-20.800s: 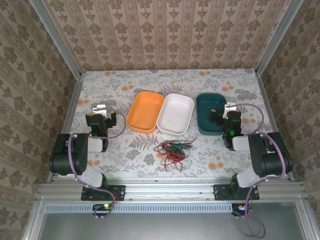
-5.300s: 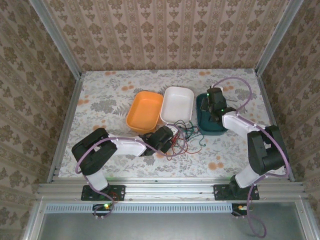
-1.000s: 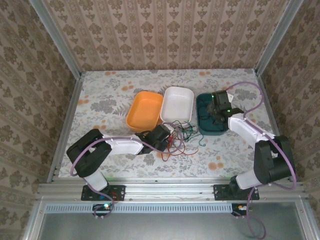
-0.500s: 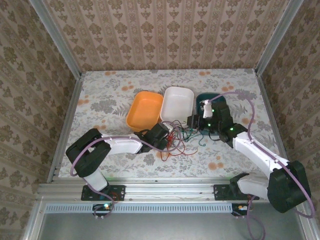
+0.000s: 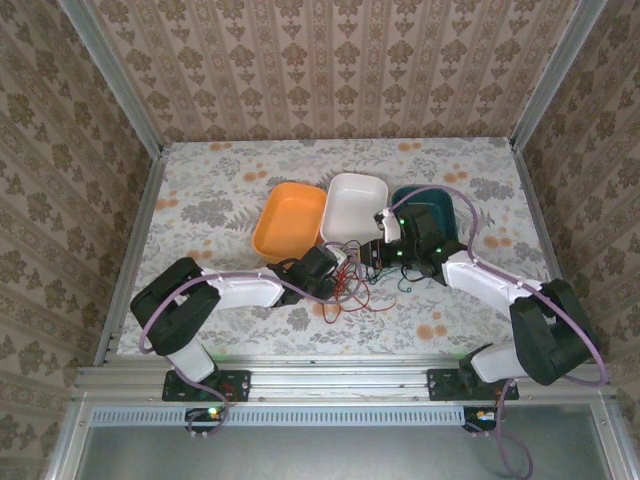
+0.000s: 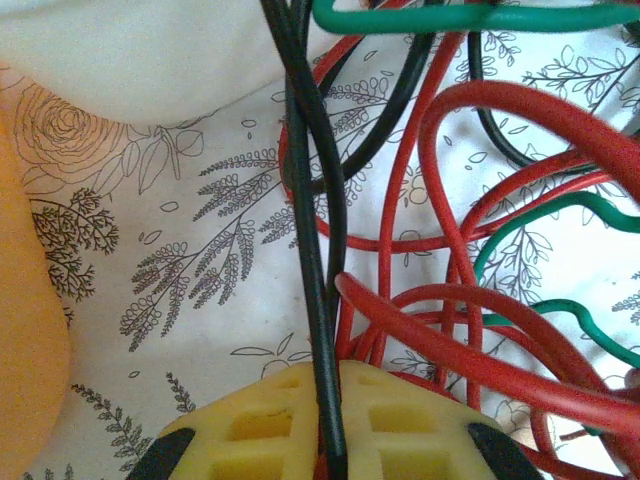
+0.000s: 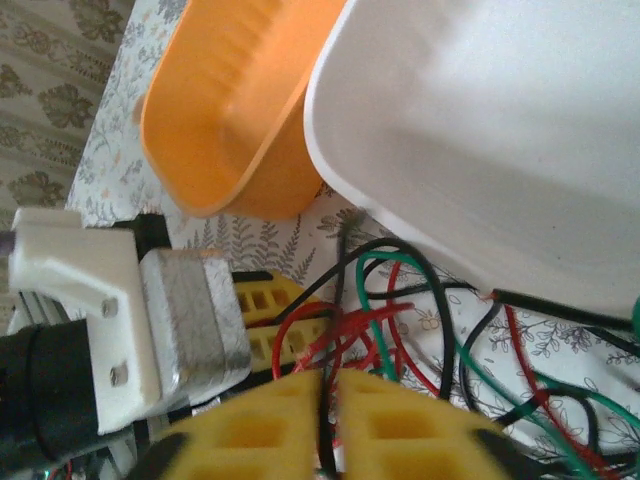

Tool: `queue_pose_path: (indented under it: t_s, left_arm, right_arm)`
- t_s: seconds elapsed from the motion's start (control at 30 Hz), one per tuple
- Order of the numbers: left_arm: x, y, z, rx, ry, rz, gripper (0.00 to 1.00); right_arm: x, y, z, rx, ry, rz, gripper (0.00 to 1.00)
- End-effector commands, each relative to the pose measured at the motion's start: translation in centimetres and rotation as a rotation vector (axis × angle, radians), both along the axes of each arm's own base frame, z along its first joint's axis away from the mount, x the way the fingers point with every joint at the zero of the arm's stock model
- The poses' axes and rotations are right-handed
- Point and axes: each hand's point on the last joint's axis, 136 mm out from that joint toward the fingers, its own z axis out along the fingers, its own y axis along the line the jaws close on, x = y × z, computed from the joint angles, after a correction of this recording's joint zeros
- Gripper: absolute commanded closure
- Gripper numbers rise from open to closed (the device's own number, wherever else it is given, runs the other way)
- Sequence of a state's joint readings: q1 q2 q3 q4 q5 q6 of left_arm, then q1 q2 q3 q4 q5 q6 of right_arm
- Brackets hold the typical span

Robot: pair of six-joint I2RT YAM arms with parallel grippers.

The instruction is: Untangle the cables

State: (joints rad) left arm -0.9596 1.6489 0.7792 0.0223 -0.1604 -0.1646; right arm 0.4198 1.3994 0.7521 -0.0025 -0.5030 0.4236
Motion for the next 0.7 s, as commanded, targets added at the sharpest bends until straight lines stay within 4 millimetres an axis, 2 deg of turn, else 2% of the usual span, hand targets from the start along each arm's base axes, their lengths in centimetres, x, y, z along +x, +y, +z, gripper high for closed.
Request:
queue_pose_path:
  t_s: [0.0,0.17,0.4,0.57,0.67]
  left_arm:
    - [-0.2,0.7,0.3,-0.003,0.006,0.001,1.0]
    - [-0.3,1.3,-0.5,0.001,0.023,0.013,1.0]
    - [-0.8,2.0,-1.8,0.012,0.044,0.026,1.0]
    - [-1.2,2.5,-2.6,0.022,0.059,0.035,1.0]
    - [-1.4,2.8,-3.0,0.027,0.067,0.041,1.0]
  right_arm:
    - [1.1,0.5,1.8,0.009,-0.061,0.0,1.0]
    - [0.7,-0.9,6.2,0.027,-0.171,-0.043,1.0]
    - [1.2,-3.7,12.7,0.097,-0.313,-0.197,1.0]
    - [1.4,-5.8,18.1,0.186,-0.419,-0.302,1.0]
    - [1.2,-6.4,20.6,0.237,-0.458,-0.326,1.0]
